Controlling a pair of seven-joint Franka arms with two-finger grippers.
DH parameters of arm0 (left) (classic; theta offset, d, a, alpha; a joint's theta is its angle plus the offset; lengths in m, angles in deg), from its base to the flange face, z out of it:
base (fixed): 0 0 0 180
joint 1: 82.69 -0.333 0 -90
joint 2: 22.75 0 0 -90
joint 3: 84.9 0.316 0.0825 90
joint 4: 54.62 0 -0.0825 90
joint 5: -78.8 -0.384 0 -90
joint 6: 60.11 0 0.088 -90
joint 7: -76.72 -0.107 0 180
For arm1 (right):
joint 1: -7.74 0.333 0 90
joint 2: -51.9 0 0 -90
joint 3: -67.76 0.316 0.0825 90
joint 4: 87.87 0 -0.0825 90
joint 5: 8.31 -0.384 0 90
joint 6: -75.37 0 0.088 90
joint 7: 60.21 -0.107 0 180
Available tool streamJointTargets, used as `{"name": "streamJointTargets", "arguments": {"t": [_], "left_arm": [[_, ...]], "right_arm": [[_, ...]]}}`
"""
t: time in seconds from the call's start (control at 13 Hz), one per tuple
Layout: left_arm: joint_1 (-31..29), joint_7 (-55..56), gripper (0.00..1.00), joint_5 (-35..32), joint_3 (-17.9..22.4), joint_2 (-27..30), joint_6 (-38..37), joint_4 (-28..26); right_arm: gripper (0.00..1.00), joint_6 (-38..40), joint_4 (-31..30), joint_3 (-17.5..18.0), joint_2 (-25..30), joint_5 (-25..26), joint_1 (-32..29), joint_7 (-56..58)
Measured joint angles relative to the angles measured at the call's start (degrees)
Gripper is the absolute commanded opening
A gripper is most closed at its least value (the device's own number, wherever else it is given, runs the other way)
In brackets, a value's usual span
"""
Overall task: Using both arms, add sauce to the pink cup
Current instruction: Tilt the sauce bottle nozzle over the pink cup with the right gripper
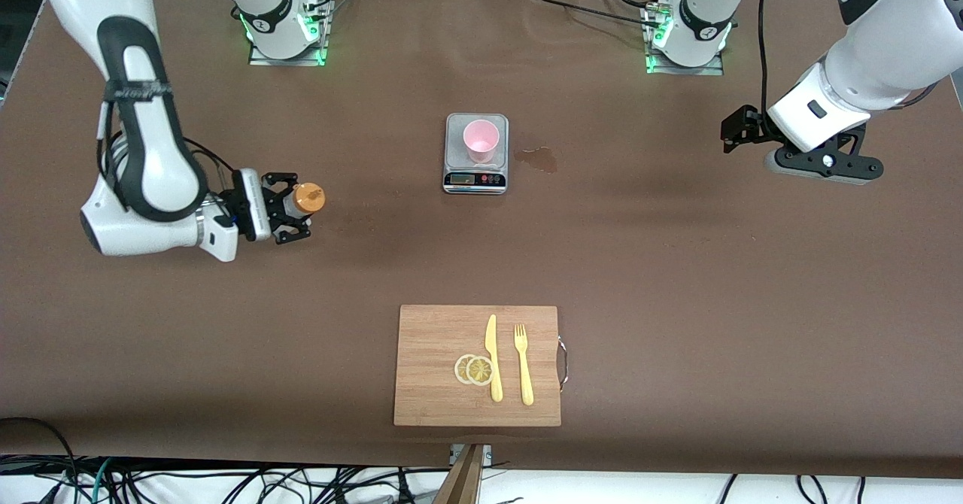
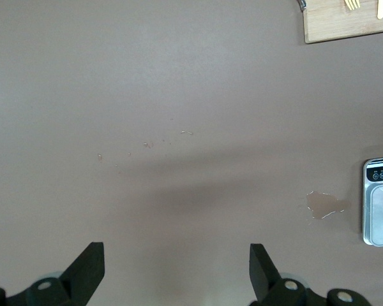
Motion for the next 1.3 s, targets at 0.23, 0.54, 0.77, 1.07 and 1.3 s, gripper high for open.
{"name": "streamJointTargets", "arguments": {"t": [0.23, 0.54, 0.77, 1.07, 1.3], "left_arm": [[0.0, 0.0, 1.0, 0.0, 0.0, 0.0, 0.0, 0.0], [0.0, 0.0, 1.0, 0.0, 0.0, 0.0, 0.0, 0.0], [0.0, 0.0, 1.0, 0.0, 0.0, 0.0, 0.0, 0.0], [0.0, 0.0, 1.0, 0.0, 0.0, 0.0, 0.0, 0.0], [0.0, 0.0, 1.0, 0.0, 0.0, 0.0, 0.0, 0.0]], "right_arm": [[0.12, -4.3, -4.0, -0.1, 4.2, 6.5, 6.0, -11.7], [0.12, -6.3, -6.7, -0.1, 5.9, 11.0, 12.7, -21.4], [0.12, -8.3, -7.1, -0.1, 6.2, 14.5, 17.8, -29.2], [0.12, -9.3, -7.1, 0.2, 6.8, 17.9, 23.7, -39.5], [0.12, -9.8, -7.0, 2.6, 6.9, 21.3, 25.5, -47.0]]}}
